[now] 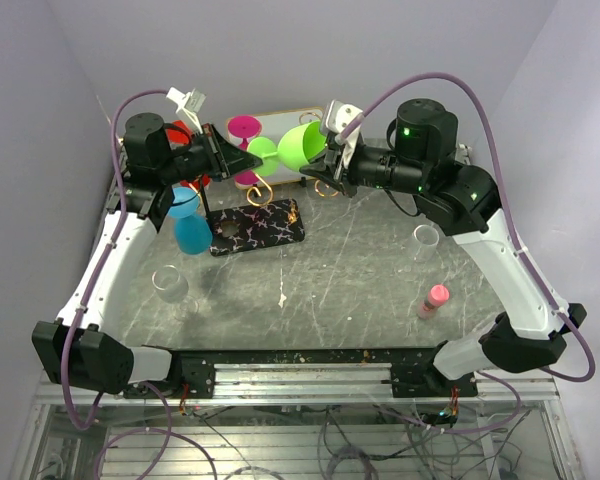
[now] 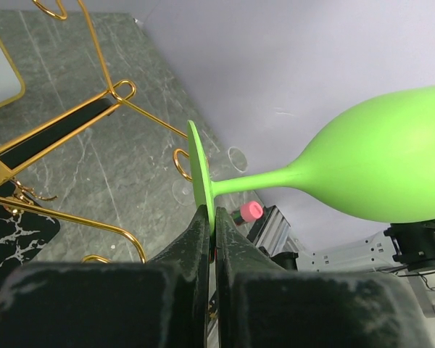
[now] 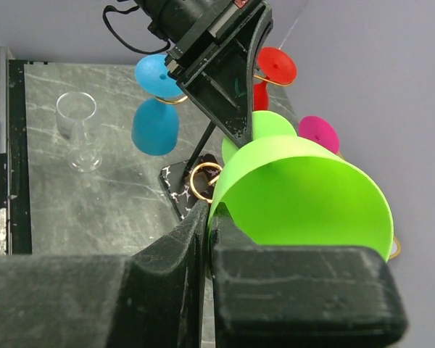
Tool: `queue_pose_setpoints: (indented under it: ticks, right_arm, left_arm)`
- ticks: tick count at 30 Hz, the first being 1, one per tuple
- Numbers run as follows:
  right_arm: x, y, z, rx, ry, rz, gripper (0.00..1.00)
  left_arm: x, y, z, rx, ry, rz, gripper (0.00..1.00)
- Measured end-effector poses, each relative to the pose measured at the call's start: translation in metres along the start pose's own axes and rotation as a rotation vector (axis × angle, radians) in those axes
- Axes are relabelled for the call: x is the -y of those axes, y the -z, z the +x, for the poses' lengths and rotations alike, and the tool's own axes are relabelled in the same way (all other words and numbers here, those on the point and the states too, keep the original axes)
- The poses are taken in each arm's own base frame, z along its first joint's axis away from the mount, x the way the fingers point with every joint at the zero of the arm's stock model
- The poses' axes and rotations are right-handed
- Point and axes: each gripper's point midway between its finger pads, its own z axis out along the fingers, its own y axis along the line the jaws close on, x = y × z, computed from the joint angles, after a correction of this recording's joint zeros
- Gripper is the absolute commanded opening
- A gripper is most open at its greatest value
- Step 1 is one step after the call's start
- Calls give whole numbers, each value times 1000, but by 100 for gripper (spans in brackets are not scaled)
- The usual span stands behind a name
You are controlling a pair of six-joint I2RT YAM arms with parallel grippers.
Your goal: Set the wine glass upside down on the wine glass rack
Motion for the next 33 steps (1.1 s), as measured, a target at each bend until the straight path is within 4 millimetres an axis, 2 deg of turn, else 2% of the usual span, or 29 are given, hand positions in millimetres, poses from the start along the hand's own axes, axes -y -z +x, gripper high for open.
queue_pose_setpoints:
  ticks: [8, 11, 16, 21, 26, 29, 33]
  right_arm:
    - [-1, -2, 10, -16, 13, 3, 37]
    - [0, 1, 12, -25, 21, 15, 55]
    - [3, 12, 6, -18, 47, 48, 70]
    - [3, 30, -8, 16, 78, 73, 77]
    - [2, 47, -19, 43, 99, 94, 81]
    - [5, 56, -15, 34, 99, 122, 83]
    - [24, 66, 2, -2, 70, 203, 84]
  left_arm:
    - [-5, 4, -3, 14, -21, -26, 7]
    - [-8, 7, -5, 21, -30, -36, 7]
    - [-15, 14, -10, 42, -64, -80, 7]
    - [-23, 22, -20, 66, -138, -166, 7]
    - [-22, 37, -41, 113, -283, -269, 7]
    - [-19, 47, -52, 131, -382, -321, 7]
    - [-12, 52, -57, 109, -542, -380, 7]
